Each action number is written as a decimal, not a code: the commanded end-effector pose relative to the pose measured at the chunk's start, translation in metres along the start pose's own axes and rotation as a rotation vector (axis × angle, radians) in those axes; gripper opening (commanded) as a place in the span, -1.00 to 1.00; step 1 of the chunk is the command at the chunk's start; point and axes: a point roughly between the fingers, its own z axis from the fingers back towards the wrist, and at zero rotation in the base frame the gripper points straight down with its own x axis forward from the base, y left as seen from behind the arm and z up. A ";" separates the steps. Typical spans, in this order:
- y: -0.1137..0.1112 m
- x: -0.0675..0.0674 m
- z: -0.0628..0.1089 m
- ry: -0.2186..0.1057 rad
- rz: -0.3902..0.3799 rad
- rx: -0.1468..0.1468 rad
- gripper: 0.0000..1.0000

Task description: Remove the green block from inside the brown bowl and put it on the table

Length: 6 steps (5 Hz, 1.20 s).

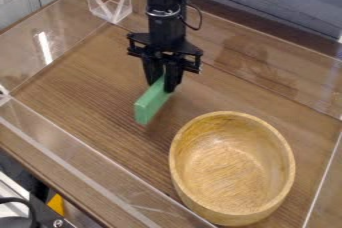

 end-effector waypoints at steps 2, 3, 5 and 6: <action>0.005 0.008 0.014 -0.031 0.015 -0.004 -1.00; 0.004 0.008 0.014 -0.022 0.015 -0.007 -1.00; 0.004 0.008 0.012 -0.006 0.014 -0.009 -1.00; 0.004 0.008 0.013 0.003 0.016 -0.014 -1.00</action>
